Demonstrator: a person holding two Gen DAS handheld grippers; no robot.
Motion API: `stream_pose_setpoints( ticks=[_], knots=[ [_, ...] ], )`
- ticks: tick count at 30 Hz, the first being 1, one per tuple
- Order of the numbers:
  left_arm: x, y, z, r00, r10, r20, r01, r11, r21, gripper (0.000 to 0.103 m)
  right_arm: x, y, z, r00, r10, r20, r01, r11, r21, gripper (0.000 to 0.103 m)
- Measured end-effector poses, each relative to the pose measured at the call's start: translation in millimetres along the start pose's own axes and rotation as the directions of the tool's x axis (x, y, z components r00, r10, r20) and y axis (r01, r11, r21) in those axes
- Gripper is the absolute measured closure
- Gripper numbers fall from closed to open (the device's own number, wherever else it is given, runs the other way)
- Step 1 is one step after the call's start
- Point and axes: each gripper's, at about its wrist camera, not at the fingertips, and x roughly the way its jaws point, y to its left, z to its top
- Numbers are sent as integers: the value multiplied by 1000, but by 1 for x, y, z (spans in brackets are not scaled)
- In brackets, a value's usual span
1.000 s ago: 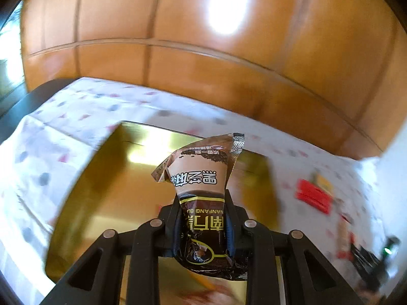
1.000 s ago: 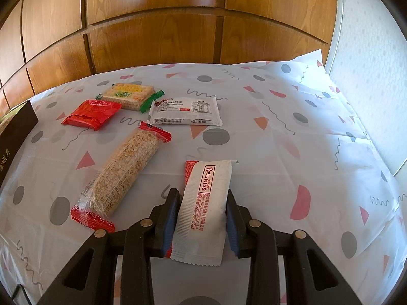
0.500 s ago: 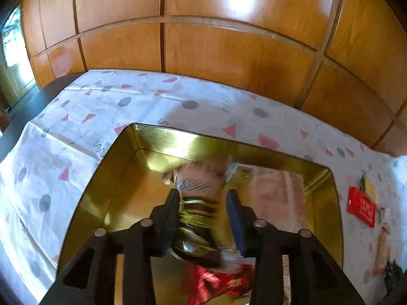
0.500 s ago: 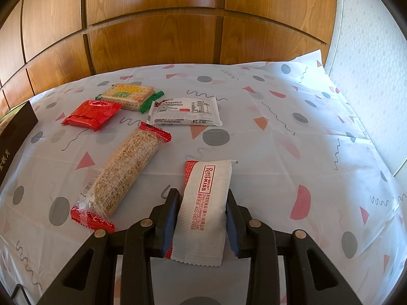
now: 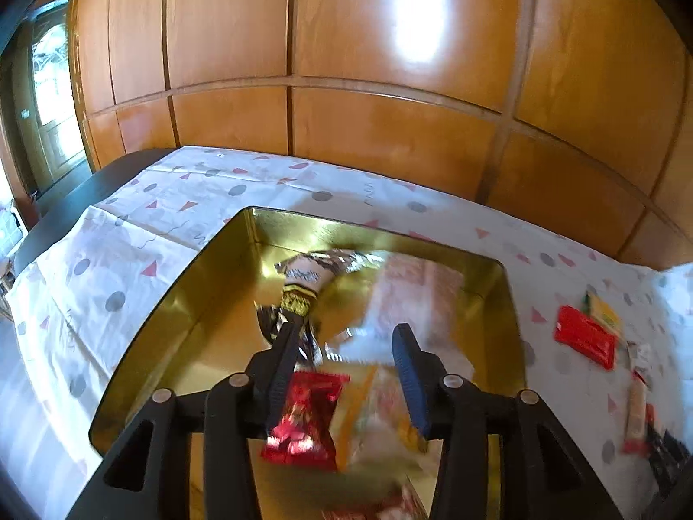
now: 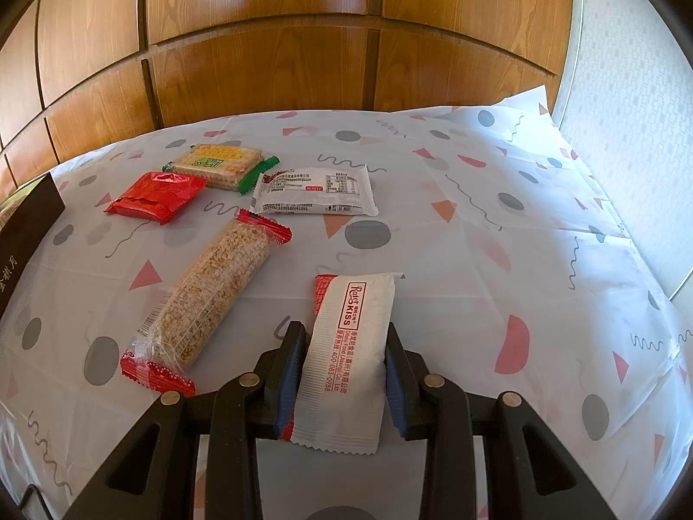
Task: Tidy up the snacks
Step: 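Lower the brown snack bag into the tin and open the left tool, then carry the white wrapped packet into the tin and open the right tool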
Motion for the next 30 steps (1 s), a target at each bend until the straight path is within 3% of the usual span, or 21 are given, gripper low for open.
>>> stream_pose_setpoints(
  ticks=[10, 19, 23, 26, 30],
  knots=[
    [-27, -13, -32, 1000, -3, 5, 2, 999, 40, 48, -1, 0, 0, 1000, 1, 2, -1, 1000, 0, 68],
    [-33, -12, -43, 1000, -10, 3, 10, 999, 52, 48, -7, 0, -1, 1000, -10, -5, 10, 1000, 24, 69],
    [-37, -8, -45, 1000, -12, 5, 11, 999, 49, 48, -15, -5, -6, 1000, 1, -26, 1, 996, 86, 70],
    [-38, -3, -46, 1000, -3, 11, 2, 999, 39, 48, -25, -20, -7, 999, 31, -40, -23, 981, 194, 71],
    [-38, 9, -46, 1000, 10, 18, -10, 1000, 7, 48, -52, -30, 4, 997, 74, 19, -77, 961, 267, 71]
  ],
)
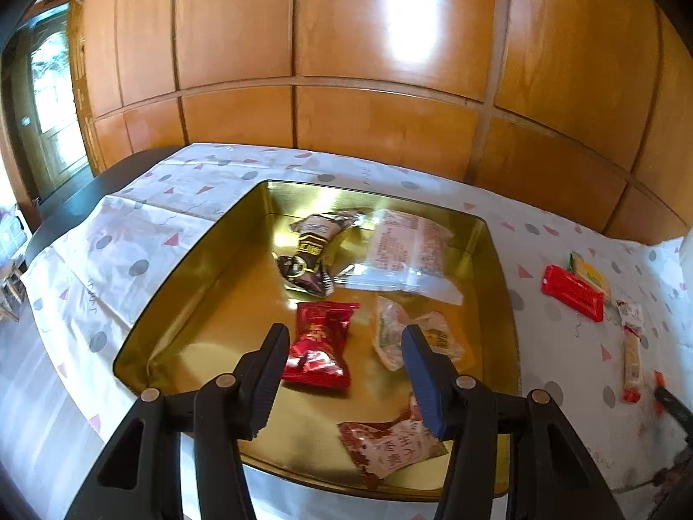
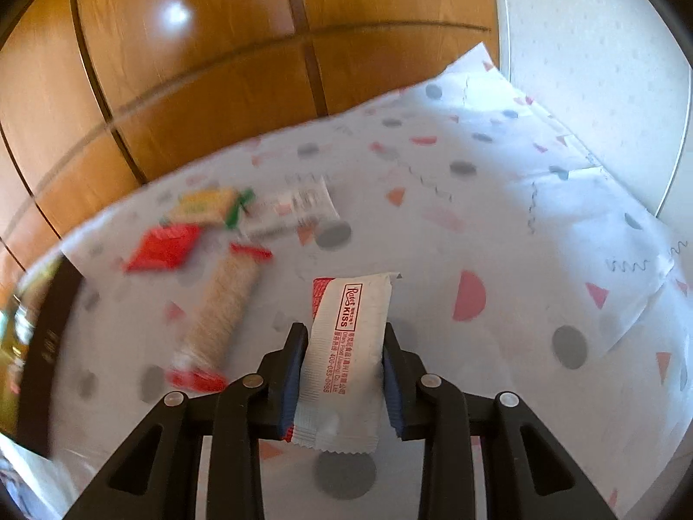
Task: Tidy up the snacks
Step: 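Carry the white wrapped packet into the tin and open the right tool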
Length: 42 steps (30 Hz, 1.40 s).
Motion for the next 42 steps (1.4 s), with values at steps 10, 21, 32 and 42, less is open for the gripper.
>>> stream_pose_setpoints(
  ticks=[10, 21, 32, 42],
  knots=[
    [4, 29, 3, 999, 48, 9, -47, 996, -70, 48, -18, 155, 3, 905, 387, -174, -421, 874, -242, 70],
    [6, 49, -6, 997, 71, -8, -71, 993, -98, 48, -15, 308, -25, 807, 504, -310, -588, 737, -332, 69],
    [12, 47, -10, 998, 51, -25, -53, 996, -76, 48, -15, 292, -45, 830, 472, -297, -555, 753, -354, 65],
    [-2, 25, -7, 1000, 19, 9, -19, 1000, -14, 47, -22, 249, -43, 892, 404, -202, -451, 809, -377, 65]
  ],
)
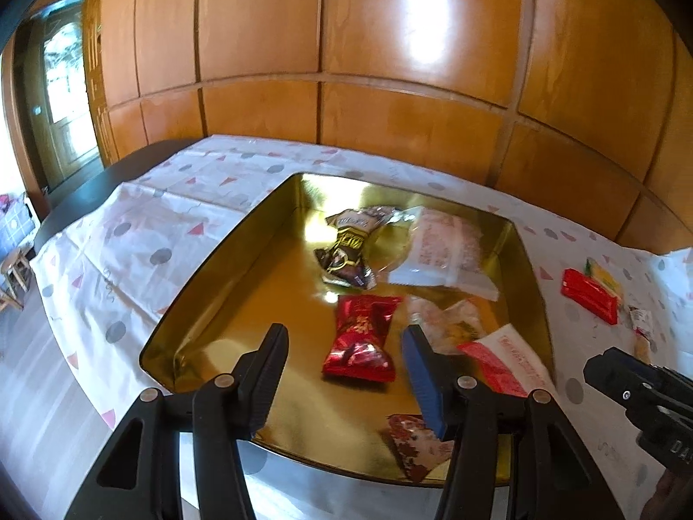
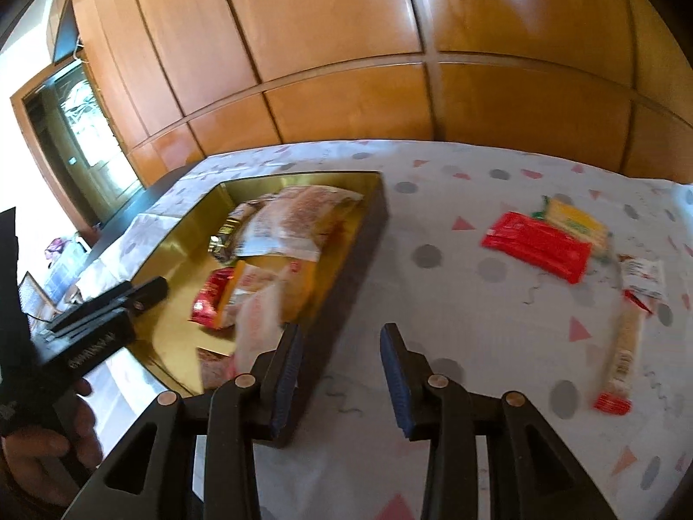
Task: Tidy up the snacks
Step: 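Carry the white wrapped packet into the tin and open the right tool, then move both tools away from the tin back over the remaining snacks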
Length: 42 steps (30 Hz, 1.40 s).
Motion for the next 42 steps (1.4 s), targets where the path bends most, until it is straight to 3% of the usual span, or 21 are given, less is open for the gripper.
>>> stream_pose_setpoints(
  ticks=[6, 13, 15, 18, 21, 23, 26, 32, 42],
  knots=[
    [-11, -14, 1, 1000, -13, 27, 12, 999, 42, 46, -9, -25, -12, 998, -55, -5, 55, 998, 42, 65],
    [-11, -45, 4, 996, -83, 26, 79, 988, 131, 43, -16, -39, -18, 997, -76, -4, 76, 995, 67, 65],
    [-7, -61, 3, 995, -97, 15, 92, 976, 199, 40, -17, -40, -18, 997, -74, -3, 74, 995, 72, 65],
    [5, -82, -5, 999, -52, -10, 52, 951, 305, 40, -19, -42, -18, 997, -78, 3, 77, 994, 74, 65],
    [15, -88, -13, 997, -62, -44, 73, 927, 368, 40, -21, -48, -19, 996, -84, 5, 83, 993, 88, 65],
    [19, -85, -14, 999, -11, -34, 23, 915, 403, 40, -21, -53, -21, 996, -85, 3, 85, 991, 103, 65],
    [29, -68, -12, 997, 20, -76, 9, 929, 370, 43, -21, -58, -22, 996, -92, 3, 91, 989, 120, 65],
    [13, -59, -6, 997, -54, -50, 66, 962, 266, 42, -24, -66, -25, 993, -117, 5, 115, 985, 130, 65],
    [-14, -71, -1, 995, -103, -1, 100, 968, 230, 37, -33, -87, -34, 983, -183, 10, 179, 971, 156, 65]
  ],
)
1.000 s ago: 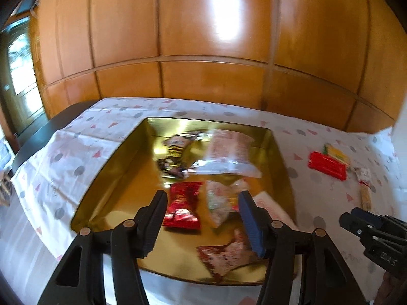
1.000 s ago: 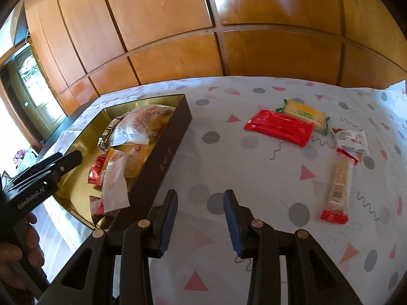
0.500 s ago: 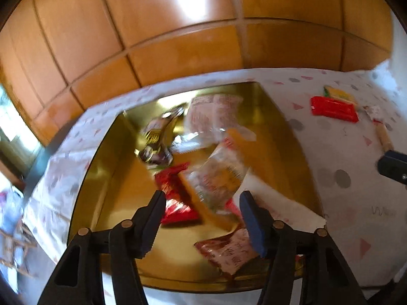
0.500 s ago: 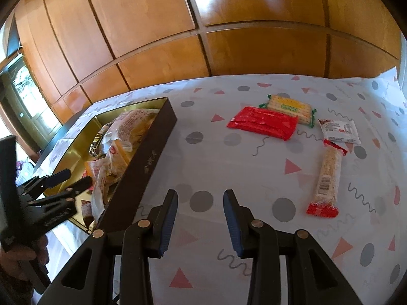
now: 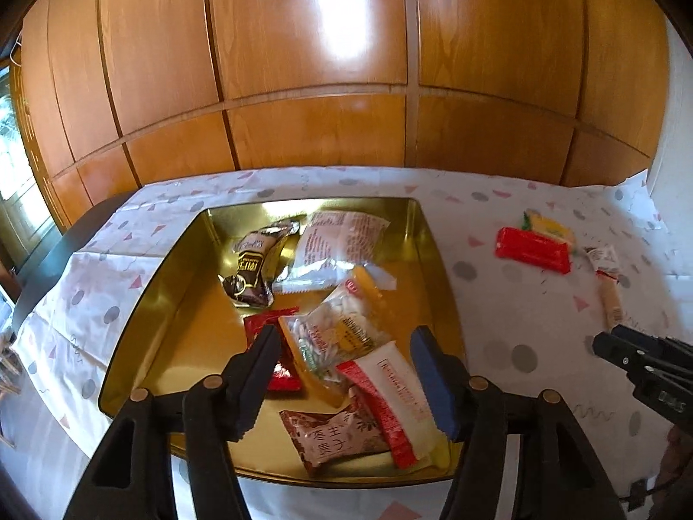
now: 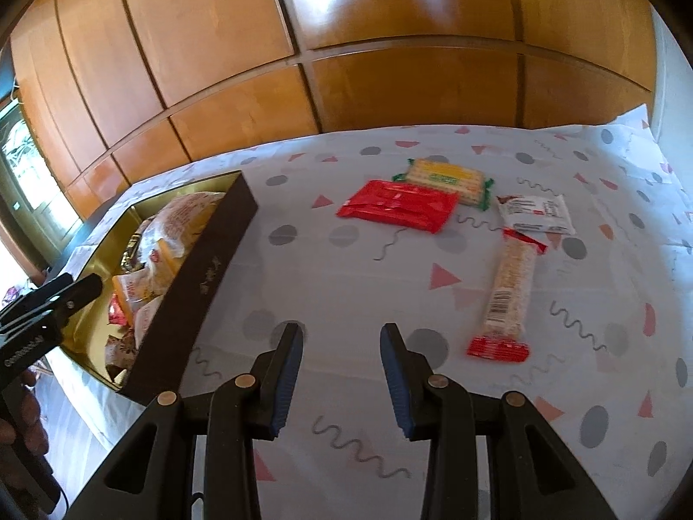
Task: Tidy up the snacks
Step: 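Move both tools away from the tin back over the remaining snacks, then grasp the red candy packet with the left tool and lift it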
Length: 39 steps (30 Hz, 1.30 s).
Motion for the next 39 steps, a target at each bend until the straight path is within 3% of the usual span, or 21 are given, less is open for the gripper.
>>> stream_pose_setpoints(
  ticks=[11, 18, 24, 30, 35, 39],
  knots=[
    [-8, -16, 4, 999, -42, 8, 42, 999, 24, 36, -12, -43, -2, 994, -102, 25, 100, 993, 56, 65],
    [-9, -28, 5, 998, -66, 5, 66, 997, 48, 36, -22, -87, -10, 979, -202, 17, 198, 971, 134, 65],
    [-8, -39, 7, 996, -94, -8, 94, 993, 70, 36, -31, -125, -9, 943, -331, 25, 322, 931, 175, 65],
    [-5, -54, 10, 991, -132, -28, 134, 987, 93, 36, -22, -172, -4, 888, -460, 7, 446, 863, 236, 65],
    [-2, -73, 16, 985, -167, -45, 171, 977, 124, 36, -3, -201, -9, 856, -515, -44, 507, 821, 261, 65],
    [5, -93, 24, 976, -208, -71, 216, 967, 138, 35, 3, -211, -16, 856, -516, -22, 501, 819, 279, 59]
  ],
)
